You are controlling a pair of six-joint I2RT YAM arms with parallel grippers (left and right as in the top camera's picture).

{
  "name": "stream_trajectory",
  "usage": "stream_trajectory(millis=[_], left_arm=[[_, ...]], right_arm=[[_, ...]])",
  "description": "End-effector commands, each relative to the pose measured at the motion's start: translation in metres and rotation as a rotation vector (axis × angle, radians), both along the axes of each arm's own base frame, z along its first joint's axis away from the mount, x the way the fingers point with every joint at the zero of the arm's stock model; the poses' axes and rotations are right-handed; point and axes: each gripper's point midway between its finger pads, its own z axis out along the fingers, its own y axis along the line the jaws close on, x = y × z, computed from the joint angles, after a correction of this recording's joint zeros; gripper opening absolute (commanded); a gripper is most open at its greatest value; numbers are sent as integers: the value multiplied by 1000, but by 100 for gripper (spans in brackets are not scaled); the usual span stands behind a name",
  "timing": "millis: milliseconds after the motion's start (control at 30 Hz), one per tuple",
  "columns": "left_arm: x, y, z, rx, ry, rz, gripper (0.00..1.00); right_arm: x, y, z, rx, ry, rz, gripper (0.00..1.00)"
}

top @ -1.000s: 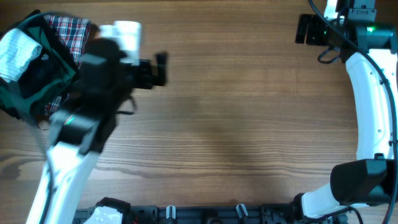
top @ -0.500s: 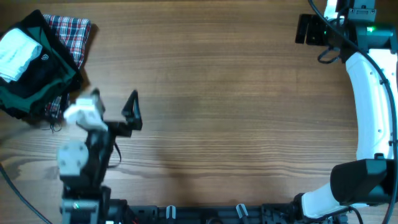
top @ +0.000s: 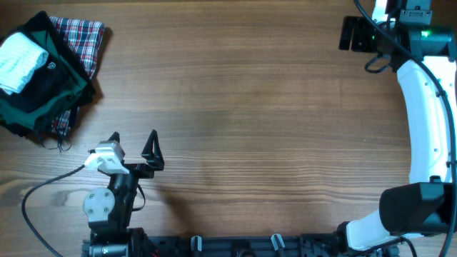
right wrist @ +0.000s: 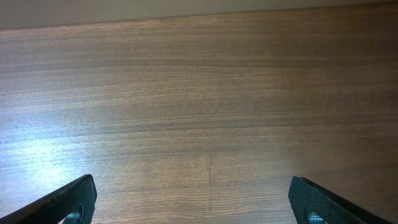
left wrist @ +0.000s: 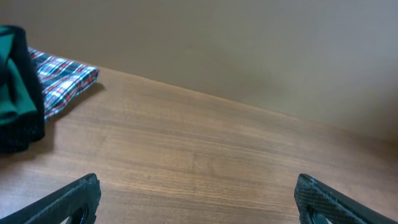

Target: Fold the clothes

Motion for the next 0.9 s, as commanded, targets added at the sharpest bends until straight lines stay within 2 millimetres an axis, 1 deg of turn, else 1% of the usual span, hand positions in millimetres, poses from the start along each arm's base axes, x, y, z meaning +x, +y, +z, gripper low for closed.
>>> stream_trajectory(millis=[0, 100, 233, 433, 867], left_arm=[[-2, 0, -10, -26, -13, -4, 100], [-5, 0, -19, -26, -4, 2, 100], [-5, 4, -15, -18, -20, 26, 100], [-6, 4, -13, -18, -32, 25, 100], [-6, 4, -13, -18, -33, 25, 100]], right_arm=[[-1, -2, 17, -6, -42, -20, 100], [-1, -2, 17, -6, -43, -20, 100], [-1, -2, 17, -6, -42, -20, 100], [-1, -2, 17, -6, -42, -20, 100], [-1, -2, 17, -5, -42, -20, 100]])
